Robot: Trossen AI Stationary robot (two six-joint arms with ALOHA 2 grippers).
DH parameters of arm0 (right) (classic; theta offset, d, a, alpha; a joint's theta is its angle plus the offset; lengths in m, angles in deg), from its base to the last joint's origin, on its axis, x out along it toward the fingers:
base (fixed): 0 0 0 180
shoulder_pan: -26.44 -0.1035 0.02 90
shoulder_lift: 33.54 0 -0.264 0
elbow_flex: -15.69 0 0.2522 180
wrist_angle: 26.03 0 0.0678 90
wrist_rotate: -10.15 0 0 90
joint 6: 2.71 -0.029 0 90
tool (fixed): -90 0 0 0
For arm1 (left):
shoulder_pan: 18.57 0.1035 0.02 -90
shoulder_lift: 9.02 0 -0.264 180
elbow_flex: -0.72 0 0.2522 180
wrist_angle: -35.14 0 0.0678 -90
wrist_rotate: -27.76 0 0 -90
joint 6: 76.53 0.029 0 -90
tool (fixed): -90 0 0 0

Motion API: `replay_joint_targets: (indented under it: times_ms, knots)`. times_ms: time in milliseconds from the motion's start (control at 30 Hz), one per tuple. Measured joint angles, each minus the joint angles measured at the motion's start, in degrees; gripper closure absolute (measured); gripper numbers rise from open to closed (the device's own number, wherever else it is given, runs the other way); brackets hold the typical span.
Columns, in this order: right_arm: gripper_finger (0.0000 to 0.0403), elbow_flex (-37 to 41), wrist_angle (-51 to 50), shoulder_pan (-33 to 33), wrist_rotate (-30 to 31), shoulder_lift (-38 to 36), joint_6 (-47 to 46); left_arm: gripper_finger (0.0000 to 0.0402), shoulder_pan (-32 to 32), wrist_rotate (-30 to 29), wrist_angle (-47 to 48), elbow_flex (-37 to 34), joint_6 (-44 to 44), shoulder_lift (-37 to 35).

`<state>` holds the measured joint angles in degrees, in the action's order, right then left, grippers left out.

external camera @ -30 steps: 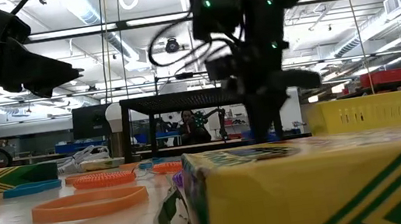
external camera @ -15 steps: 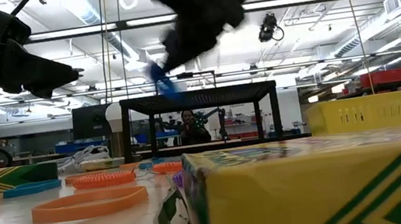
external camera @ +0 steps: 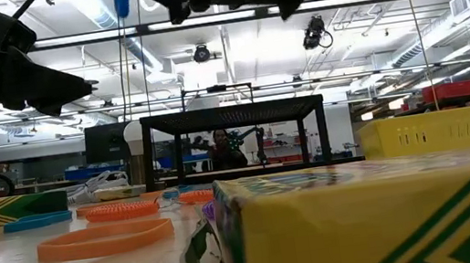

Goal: Pick & Place Office Desk Supplies
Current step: Put the blue spring keychain into the yellow basket

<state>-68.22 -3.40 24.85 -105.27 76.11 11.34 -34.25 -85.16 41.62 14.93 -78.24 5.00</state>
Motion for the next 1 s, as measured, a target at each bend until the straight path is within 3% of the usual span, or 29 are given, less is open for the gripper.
replay_joint_targets:
  times_ms: [133,367,567,700,833,1000]
  knots:
    - [0.0391,9.5,12.0,1.1,4.2,-1.8,-4.0,0.0253,0.0,0.0,0.0,0.0,-0.4,0.0]
    - [0.0391,26.6,9.3,-1.5,21.7,-16.3,-5.0,0.0253,0.0,0.0,0.0,0.0,-0.4,0.0]
    - [0.0391,36.3,-8.1,-7.7,39.3,-32.8,-11.4,0.0253,0.0,0.0,0.0,0.0,-0.4,0.0]
    - [0.0391,37.6,-22.9,-12.7,46.8,-39.8,-20.0,0.0253,0.0,0.0,0.0,0.0,-0.5,0.0]
    - [0.0391,37.7,-33.5,-17.3,49.6,-41.3,-28.0,0.0253,0.0,0.0,0.1,0.0,-0.5,0.0]
    - [0.0391,37.7,-43.1,-19.5,47.5,-41.0,-37.1,0.0253,0.0,0.0,0.2,0.0,-1.0,0.0]
